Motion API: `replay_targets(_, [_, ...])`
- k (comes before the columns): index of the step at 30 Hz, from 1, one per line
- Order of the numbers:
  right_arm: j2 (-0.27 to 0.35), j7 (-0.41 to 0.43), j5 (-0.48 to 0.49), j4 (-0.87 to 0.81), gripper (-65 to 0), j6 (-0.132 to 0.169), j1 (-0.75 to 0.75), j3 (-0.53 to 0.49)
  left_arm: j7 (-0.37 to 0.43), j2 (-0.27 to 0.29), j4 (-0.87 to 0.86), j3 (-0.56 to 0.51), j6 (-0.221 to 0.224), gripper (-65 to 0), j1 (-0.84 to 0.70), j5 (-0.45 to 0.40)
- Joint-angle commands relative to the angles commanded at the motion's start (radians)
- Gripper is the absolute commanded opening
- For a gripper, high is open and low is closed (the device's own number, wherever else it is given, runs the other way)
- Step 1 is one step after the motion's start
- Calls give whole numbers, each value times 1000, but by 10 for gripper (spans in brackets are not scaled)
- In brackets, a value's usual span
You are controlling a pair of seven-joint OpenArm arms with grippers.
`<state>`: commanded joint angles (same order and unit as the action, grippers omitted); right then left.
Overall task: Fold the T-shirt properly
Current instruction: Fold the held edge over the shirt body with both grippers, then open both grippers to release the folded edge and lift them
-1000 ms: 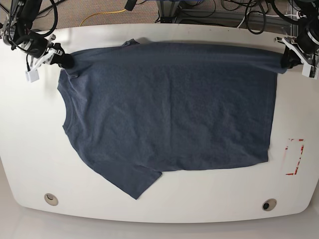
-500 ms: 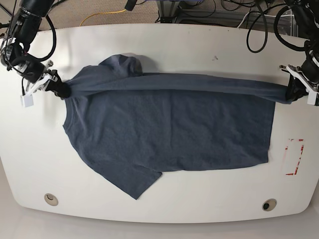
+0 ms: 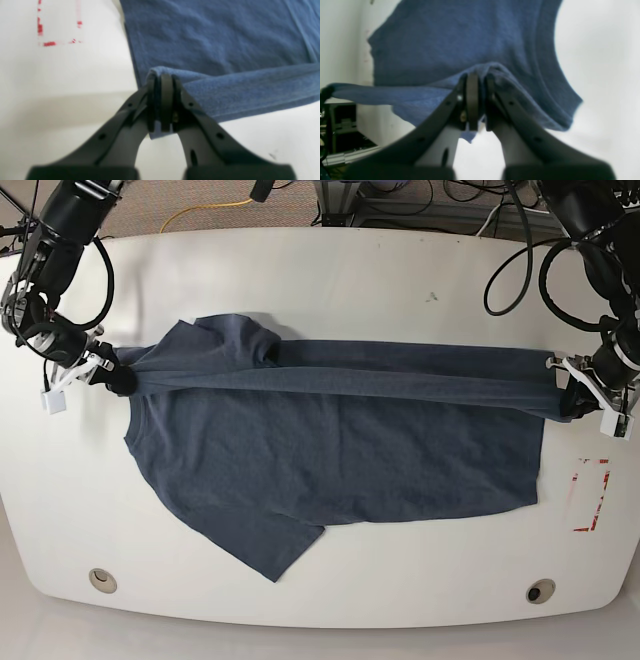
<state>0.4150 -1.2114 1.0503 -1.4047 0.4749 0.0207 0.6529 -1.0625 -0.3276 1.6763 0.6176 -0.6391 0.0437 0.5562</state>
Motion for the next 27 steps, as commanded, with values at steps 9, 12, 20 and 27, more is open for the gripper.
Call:
replay_targets(9, [-6, 5, -63, -2, -342, 0, 18, 8, 2, -25, -97, -95, 6, -446, 68, -49])
replay_targets(12, [-11, 3, -58, -15, -152, 0, 23, 9, 3, -25, -132, -97, 8, -335, 92, -49])
replay_targets(20, [-31, 2, 54, -133, -106, -2, -106, 9, 3, -31, -152, -98, 2, -283, 123, -49])
replay_targets(27, [-147, 2, 80, -176, -174, 0, -239, 58, 3, -54, -153, -89, 2, -283, 110, -44])
